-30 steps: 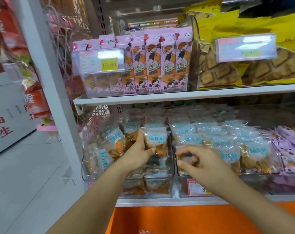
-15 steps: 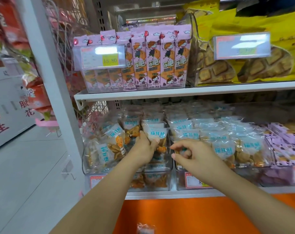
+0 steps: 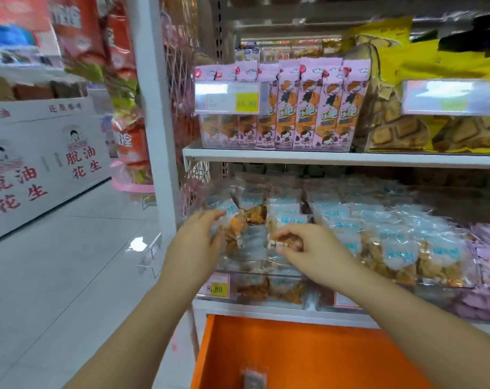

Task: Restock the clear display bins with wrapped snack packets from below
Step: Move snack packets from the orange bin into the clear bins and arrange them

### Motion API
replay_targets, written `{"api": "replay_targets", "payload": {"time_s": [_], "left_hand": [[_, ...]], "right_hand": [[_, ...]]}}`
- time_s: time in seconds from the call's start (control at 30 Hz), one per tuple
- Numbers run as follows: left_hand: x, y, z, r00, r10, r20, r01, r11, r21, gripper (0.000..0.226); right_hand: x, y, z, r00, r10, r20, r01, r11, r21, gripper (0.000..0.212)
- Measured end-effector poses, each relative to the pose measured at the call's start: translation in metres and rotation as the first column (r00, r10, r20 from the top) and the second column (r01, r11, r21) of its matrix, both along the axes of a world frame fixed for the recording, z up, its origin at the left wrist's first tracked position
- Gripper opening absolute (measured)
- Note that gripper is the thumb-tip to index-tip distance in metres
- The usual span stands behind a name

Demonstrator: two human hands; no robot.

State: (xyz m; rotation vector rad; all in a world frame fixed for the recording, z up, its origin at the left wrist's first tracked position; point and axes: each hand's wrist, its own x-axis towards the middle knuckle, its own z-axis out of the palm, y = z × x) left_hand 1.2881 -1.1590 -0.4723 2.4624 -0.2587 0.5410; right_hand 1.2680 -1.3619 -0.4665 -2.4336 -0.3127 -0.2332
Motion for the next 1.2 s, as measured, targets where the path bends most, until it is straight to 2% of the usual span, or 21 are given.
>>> {"api": "replay_targets", "payload": {"time_s": [0.13,0.2,0.3,0.43,0.53,0.63,0.7,0.77,0.83,0.93,1.0,1.1,1.2], "left_hand": [[0.006,0.016,-0.009,0.998,0.058,-0.034,-0.059,0.998,0.000,0.049],[0.009,0.020,-0.012,0.998,0.050,-0.029,-0.051,0.998,-0.029,0.052],[0.014,0.022,-0.014,1.000,0.017,-0.015,-0.018,0.997,-0.078,0.054],[0.019,0.024,-0.018,1.000,-0.022,-0.018,0.019,0.990,-0.137,0.055],[0.019,0.028,-0.013,0.999,-0.036,0.024,0.041,0.973,-0.229,0.053],[0.017,0.029,-0.005,0.996,-0.045,0.083,0.070,0.942,-0.327,0.046],[0.016,0.028,-0.005,0.995,-0.037,0.094,0.064,0.949,-0.309,0.042],[0.016,0.028,-0.007,0.994,-0.026,0.102,0.050,0.968,-0.246,0.040],[0.017,0.025,-0.009,0.993,-0.008,0.115,0.026,0.988,-0.151,0.041],[0.023,0.015,-0.006,0.989,0.000,0.148,0.003,1.000,-0.022,0.042],[0.033,0.005,-0.002,0.991,0.020,0.135,-0.039,0.989,0.144,0.047],[0.058,-0.010,0.001,0.983,0.125,0.133,-0.175,0.849,0.499,0.048],[0.073,-0.019,0.010,0.968,0.250,0.037,-0.215,0.741,0.636,0.039]], "right_hand": [[0.028,0.039,-0.002,0.996,0.088,-0.028,-0.089,0.996,-0.030,0.050],[0.043,0.055,-0.004,0.994,0.110,0.014,-0.106,0.978,-0.178,0.063],[0.061,0.074,-0.009,0.982,0.182,0.057,-0.139,0.887,-0.440,0.078],[0.070,0.083,-0.012,0.966,0.223,0.132,-0.099,0.789,-0.606,0.077],[0.068,0.073,-0.010,0.948,0.158,0.277,0.003,0.864,-0.503,0.069],[0.057,0.057,-0.003,0.907,-0.069,0.415,0.159,0.969,-0.187,0.072],[0.045,0.046,0.003,0.902,-0.187,0.390,0.195,0.981,0.019,0.082],[0.030,0.033,0.008,0.920,-0.222,0.322,0.182,0.972,0.151,0.092],[0.014,0.020,0.012,0.935,-0.231,0.269,0.171,0.958,0.230,0.091],[0.003,0.002,0.014,0.944,-0.237,0.230,0.205,0.967,0.153,0.071],[0.002,-0.003,0.013,0.952,-0.230,0.201,0.213,0.972,0.102,0.064],[0.005,-0.007,0.015,0.956,-0.213,0.200,0.204,0.977,0.066,0.062],[0.014,-0.010,0.017,0.960,-0.183,0.214,0.173,0.983,0.065,0.058]]}}
